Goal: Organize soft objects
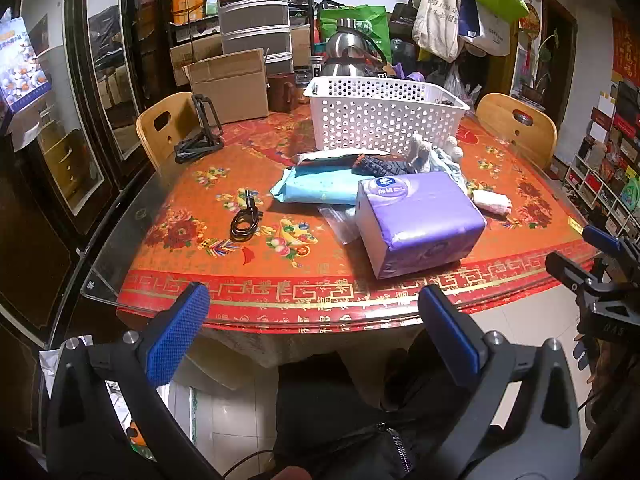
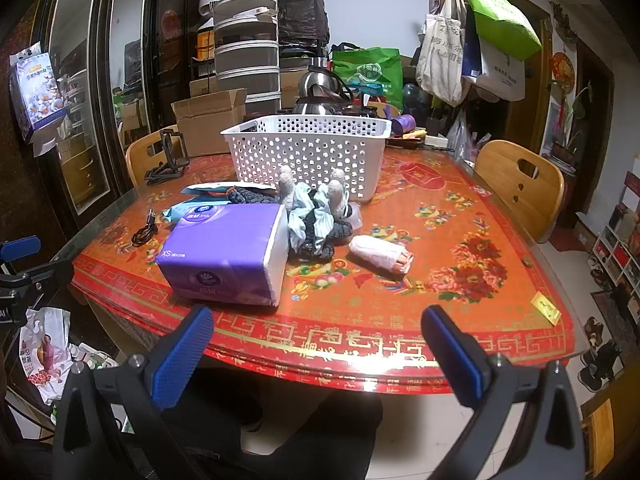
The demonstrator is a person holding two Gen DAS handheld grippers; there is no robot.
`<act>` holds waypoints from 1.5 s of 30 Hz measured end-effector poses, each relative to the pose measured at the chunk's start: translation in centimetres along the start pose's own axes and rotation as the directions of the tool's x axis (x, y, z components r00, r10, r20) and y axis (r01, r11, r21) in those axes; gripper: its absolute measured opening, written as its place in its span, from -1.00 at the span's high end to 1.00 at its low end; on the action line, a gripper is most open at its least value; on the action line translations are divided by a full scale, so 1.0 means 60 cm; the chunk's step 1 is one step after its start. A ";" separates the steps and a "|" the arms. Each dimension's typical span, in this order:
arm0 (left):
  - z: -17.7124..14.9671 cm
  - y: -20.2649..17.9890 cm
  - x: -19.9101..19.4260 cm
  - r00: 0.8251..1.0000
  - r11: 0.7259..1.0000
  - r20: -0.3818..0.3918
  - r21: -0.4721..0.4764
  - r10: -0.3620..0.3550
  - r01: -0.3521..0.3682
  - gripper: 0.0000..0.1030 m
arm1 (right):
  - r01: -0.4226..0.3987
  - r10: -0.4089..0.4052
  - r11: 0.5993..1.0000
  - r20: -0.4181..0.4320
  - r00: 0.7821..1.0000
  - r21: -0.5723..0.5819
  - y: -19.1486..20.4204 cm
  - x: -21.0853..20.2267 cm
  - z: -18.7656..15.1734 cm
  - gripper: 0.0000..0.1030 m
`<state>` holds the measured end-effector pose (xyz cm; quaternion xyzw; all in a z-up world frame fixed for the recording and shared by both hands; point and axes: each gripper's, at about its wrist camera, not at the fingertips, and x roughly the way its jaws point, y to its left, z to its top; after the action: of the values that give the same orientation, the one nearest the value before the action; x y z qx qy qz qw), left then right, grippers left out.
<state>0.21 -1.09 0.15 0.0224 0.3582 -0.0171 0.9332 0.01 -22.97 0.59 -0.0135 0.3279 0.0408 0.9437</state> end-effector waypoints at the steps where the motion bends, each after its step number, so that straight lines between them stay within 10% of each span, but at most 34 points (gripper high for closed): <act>1: 0.002 0.001 -0.001 1.000 1.000 -0.001 0.000 -0.001 0.001 -1.00 | 0.001 -0.001 1.000 0.000 1.000 0.000 0.002 0.000 -0.001 -1.00; 45: 0.034 0.053 0.055 0.999 0.997 0.050 -0.070 0.020 -0.017 -1.00 | 0.009 -0.012 0.995 0.021 1.000 0.101 -0.053 0.060 0.003 -1.00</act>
<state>4.16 1.90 -0.46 -0.0071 0.3345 0.0033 0.9424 3.20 -25.89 -1.51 0.0329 0.3191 0.0194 0.9469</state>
